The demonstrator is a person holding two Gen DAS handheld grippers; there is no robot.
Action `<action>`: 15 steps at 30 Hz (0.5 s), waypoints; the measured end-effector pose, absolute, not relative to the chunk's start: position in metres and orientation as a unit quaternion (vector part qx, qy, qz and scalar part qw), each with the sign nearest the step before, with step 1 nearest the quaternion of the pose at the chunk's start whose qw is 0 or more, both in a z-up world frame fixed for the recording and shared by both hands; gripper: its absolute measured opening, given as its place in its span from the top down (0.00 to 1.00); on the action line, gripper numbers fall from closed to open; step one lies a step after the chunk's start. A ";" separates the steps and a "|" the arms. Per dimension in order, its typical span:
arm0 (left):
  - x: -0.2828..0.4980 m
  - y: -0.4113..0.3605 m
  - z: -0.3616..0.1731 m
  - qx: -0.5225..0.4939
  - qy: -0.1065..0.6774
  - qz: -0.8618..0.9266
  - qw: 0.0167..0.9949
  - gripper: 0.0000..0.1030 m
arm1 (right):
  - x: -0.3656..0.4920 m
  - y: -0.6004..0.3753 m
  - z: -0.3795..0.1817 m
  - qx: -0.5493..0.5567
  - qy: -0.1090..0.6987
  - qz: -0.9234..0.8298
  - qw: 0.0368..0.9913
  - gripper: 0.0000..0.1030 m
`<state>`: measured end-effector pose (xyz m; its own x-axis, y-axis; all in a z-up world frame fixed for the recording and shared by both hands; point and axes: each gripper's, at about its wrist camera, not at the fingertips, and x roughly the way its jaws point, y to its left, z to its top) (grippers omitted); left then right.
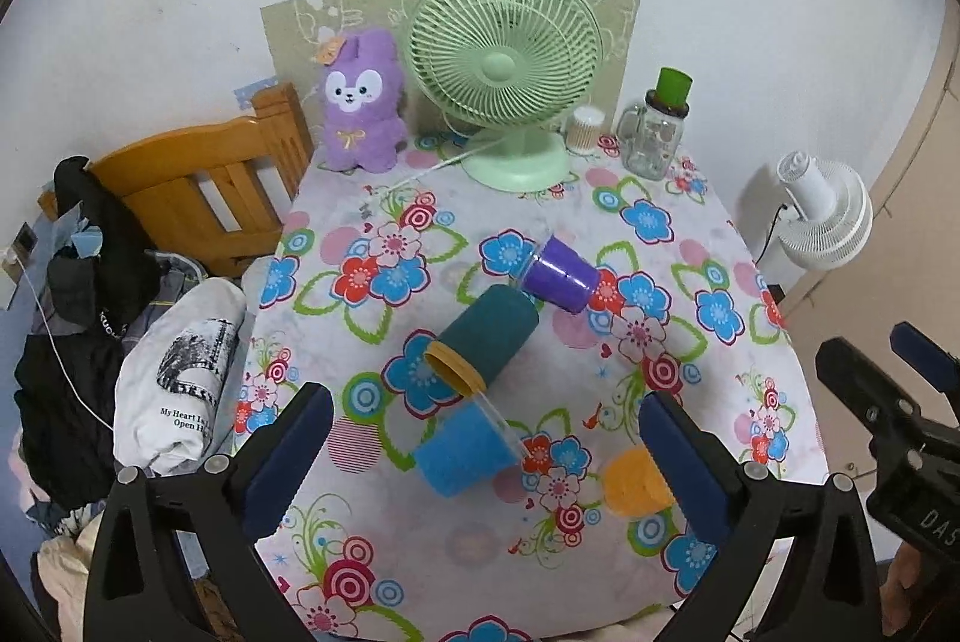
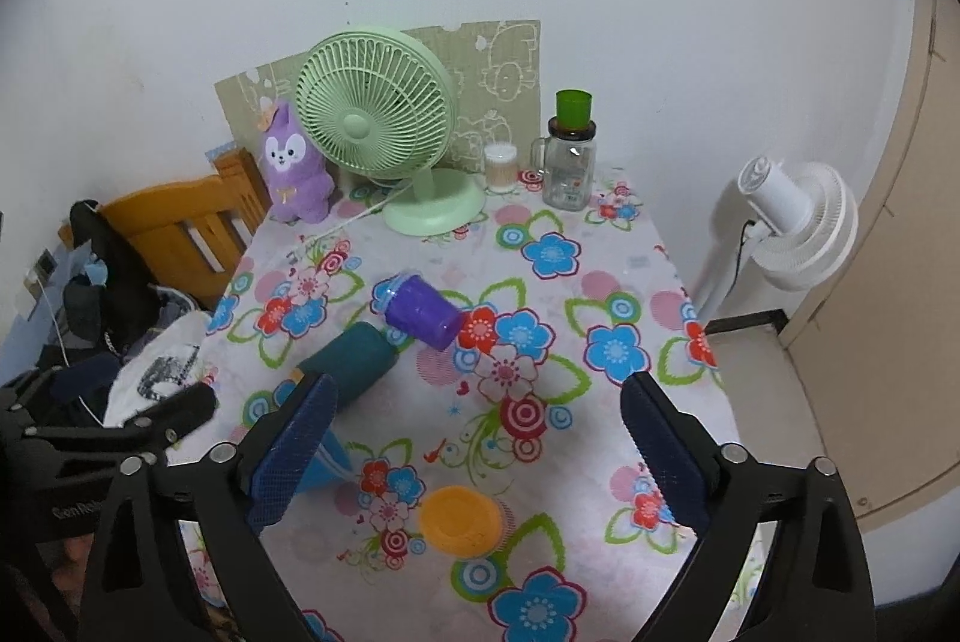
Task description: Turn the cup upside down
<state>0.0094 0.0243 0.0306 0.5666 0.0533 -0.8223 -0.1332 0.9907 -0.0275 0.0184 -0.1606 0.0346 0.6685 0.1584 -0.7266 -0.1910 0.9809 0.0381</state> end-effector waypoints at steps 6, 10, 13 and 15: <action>0.003 0.027 0.034 -0.053 0.459 0.047 0.886 0.00 | 0.012 -0.158 0.036 -0.016 0.394 0.094 0.914 0.01; 0.001 0.029 0.034 -0.071 0.454 0.043 0.887 0.00 | 0.011 -0.157 0.033 -0.012 0.399 0.091 0.912 0.01; 0.000 0.027 0.034 -0.066 0.449 0.041 0.890 0.00 | 0.011 -0.157 0.031 -0.009 0.403 0.090 0.911 0.01; 0.000 0.024 0.035 -0.060 0.447 0.041 0.891 0.00 | 0.011 -0.156 0.031 -0.010 0.404 0.088 0.911 0.01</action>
